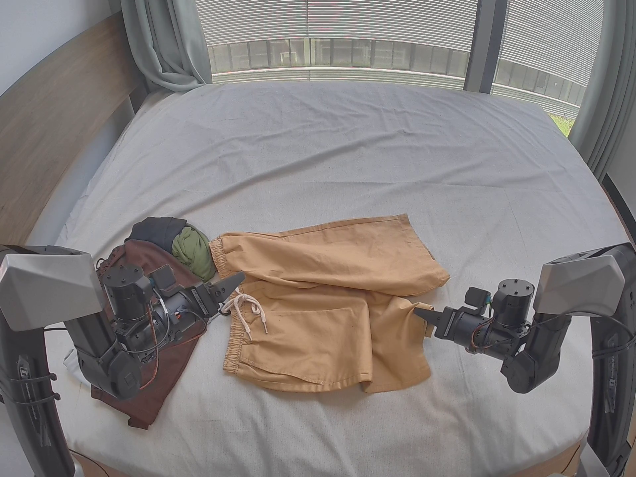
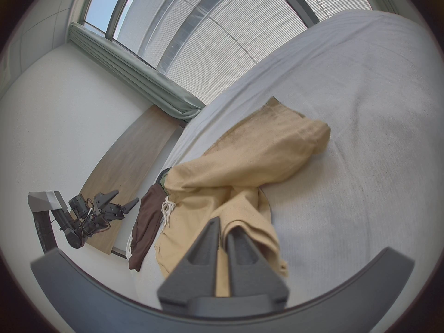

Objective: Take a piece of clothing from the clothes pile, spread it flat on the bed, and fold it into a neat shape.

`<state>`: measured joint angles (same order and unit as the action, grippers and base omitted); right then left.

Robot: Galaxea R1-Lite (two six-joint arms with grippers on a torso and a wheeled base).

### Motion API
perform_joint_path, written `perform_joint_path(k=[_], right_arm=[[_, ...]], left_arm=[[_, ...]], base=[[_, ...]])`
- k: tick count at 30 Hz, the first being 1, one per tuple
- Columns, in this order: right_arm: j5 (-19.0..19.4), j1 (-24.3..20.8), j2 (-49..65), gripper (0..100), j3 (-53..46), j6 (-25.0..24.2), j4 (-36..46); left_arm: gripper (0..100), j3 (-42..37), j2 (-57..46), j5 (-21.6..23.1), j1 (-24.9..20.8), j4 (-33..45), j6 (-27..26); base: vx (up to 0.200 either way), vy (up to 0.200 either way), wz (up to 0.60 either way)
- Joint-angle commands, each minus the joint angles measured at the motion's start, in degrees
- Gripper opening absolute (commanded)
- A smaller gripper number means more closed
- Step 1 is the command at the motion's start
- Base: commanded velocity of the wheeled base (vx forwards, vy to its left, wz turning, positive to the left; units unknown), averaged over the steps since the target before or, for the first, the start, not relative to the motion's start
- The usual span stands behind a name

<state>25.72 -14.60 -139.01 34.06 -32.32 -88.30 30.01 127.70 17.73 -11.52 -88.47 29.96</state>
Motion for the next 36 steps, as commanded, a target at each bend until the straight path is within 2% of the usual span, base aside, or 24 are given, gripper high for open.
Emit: perform_joint_path(k=[1,15,23,28,36], right_arm=[[-0.1,0.0,-1.4,100,0.4,-0.3,0.0],[-1.6,0.4,-4.1,100,4.0,-3.1,0.0],[-5.6,0.8,-5.3,100,8.9,-4.9,0.0],[-5.7,1.0,-3.8,100,9.3,-7.6,-0.1],[-5.7,0.6,-1.9,100,7.9,-7.8,0.0]], left_arm=[[100,0.0,0.2,-0.1,0.0,0.0,0.0],[100,0.0,1.1,0.0,0.0,0.0,-1.3],[100,0.0,1.2,0.0,-0.1,0.0,-1.3],[100,0.1,1.2,0.0,-0.1,0.0,-1.3],[100,0.1,1.2,-0.1,-0.1,0.0,-1.3]], base=[[0.0,0.0,0.0],[0.0,0.0,0.0],[0.0,0.0,0.0],[0.0,0.0,0.0],[0.0,0.0,0.0]])
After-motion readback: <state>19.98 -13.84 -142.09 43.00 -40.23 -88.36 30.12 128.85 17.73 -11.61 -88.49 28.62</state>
